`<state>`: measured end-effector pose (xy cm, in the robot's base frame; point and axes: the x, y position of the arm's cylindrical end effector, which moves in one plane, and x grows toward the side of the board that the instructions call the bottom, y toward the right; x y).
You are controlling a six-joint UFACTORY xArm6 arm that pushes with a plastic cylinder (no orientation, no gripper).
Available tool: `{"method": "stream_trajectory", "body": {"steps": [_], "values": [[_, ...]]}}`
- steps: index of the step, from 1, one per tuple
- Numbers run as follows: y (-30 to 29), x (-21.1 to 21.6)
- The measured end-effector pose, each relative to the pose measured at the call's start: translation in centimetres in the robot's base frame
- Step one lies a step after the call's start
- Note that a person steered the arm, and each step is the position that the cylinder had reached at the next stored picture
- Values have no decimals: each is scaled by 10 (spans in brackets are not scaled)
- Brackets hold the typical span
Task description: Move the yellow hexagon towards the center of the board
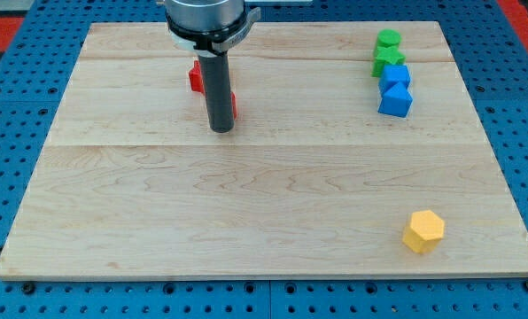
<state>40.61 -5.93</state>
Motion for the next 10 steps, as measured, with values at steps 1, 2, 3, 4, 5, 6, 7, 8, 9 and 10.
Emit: {"method": "stream_trajectory", "body": {"steps": [1, 2, 3, 4, 5, 6, 7, 8, 9, 10], "values": [[0, -26], [29, -22], [122, 15], [186, 37], [261, 82], [325, 151], [277, 200], [217, 184], [190, 162], [158, 141]]}}
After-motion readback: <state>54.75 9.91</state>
